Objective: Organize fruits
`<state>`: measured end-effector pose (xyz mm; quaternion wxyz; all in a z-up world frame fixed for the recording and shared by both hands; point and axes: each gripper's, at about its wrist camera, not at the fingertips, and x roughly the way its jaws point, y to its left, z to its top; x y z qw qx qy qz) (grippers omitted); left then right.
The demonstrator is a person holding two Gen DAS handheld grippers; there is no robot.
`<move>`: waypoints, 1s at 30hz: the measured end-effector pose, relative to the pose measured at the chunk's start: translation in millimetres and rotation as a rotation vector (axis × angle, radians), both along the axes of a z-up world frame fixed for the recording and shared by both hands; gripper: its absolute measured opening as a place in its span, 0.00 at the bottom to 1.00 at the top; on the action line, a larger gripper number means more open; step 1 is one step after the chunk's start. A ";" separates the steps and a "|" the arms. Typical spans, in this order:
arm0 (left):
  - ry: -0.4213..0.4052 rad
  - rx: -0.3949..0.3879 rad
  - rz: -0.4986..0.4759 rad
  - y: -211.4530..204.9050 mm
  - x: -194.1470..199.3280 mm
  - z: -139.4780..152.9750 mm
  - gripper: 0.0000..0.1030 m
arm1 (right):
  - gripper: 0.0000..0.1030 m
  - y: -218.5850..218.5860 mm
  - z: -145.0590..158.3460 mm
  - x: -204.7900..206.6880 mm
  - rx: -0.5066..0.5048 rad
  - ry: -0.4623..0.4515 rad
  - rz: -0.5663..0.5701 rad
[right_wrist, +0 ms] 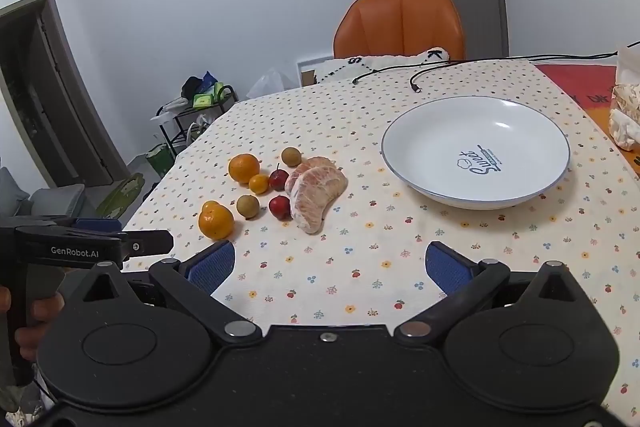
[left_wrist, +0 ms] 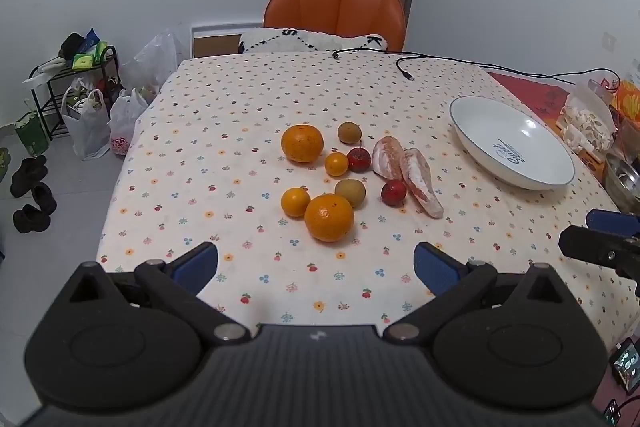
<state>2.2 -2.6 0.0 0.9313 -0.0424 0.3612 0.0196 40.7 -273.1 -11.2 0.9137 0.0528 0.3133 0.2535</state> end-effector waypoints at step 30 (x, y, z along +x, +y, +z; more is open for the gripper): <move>-0.009 0.000 -0.002 0.7 -3.0 3.7 1.00 | 1.00 3.4 1.0 -2.8 -0.013 -0.009 0.009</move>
